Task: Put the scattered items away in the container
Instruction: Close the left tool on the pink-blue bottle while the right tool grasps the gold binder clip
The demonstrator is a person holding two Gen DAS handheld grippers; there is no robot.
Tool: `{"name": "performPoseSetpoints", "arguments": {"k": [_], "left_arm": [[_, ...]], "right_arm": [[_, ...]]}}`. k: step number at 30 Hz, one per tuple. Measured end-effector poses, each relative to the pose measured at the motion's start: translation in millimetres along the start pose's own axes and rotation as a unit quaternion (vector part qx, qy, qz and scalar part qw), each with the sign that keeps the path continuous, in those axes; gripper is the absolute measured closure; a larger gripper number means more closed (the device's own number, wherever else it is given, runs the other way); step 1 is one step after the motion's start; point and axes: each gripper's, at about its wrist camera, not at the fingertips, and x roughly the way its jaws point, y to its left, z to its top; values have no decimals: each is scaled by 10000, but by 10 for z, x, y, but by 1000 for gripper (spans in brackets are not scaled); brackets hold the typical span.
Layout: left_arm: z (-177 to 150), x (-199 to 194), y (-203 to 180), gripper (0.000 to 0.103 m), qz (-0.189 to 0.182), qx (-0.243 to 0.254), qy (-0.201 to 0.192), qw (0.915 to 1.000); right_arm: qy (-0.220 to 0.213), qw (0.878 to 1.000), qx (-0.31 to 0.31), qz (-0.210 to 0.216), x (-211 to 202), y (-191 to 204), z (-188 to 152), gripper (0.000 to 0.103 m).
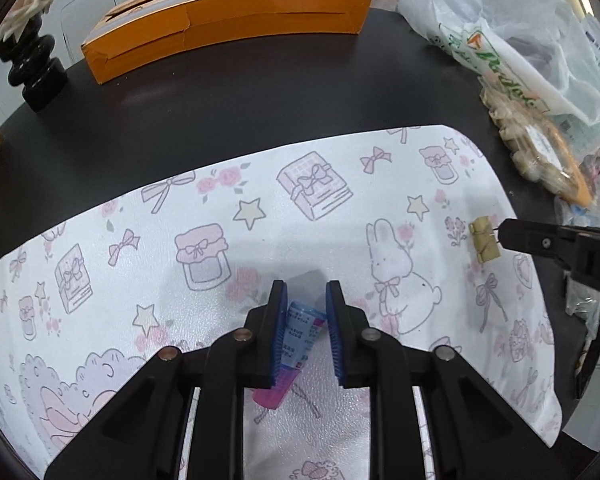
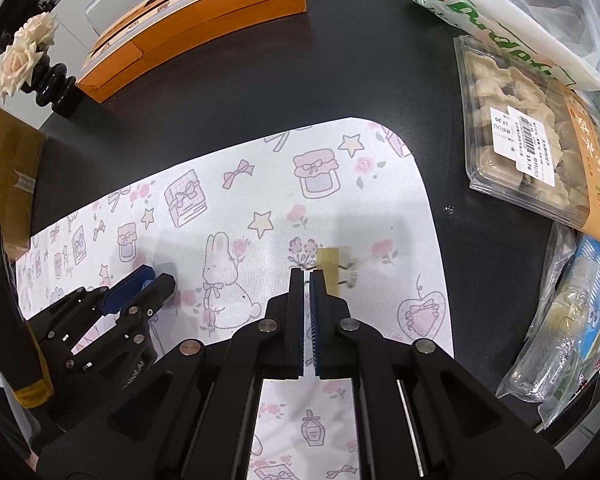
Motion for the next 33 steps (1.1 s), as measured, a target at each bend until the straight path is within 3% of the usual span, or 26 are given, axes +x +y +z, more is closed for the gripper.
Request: {"name": "performPoseSetpoints", "arguments": {"k": [1,3,4,5,7,8,11,13,17,20,22,26,33], "left_arm": [[-6,-5,17,83,-38,-15,-18,10000],[-22,-5,46,82,-61,-19,-62,10000],[-47,-23,71,78,-53,-8,-101,9999],[-72,-41,96,72,-45,2,-141,9999],[-123,-77,147,39,-34,18,-218,9998],[-145,-91,187,36,-63,-4,-237,9997],[-198,-129,319,36,-171,-132,-256,9994],[-212,-132,408,36,-233,-339,-173,9990],[-264,-151,401,36,-233,-288,-111,9993],[-259,-112,316,36,-156,-142,-92,9997],[-246,-96,268,49,65,-79,-120,9999],[-251,-95,232,57,342,-25,-51,9994],[-196,-84,212,84,157,-117,187,9996]], "right_arm": [[-13,10000,7,1,-7,-2,8,98],[-56,10000,5,-44,-31,-10,13,84],[-87,9999,10,-74,-44,-18,14,70],[-108,9999,23,-77,-54,-27,14,65],[-122,9999,57,-64,-65,-38,14,65],[-124,9999,57,-57,-30,-1,34,65],[-139,9999,3,-22,216,245,176,64],[-135,9999,-6,-32,229,240,203,64],[-129,9999,-48,-78,249,220,233,64],[-127,9998,-19,-138,238,156,234,64],[-118,9998,21,-173,231,94,234,64],[-62,9997,64,-240,236,-10,223,64],[-131,9996,189,-164,104,-202,250,64]]}}
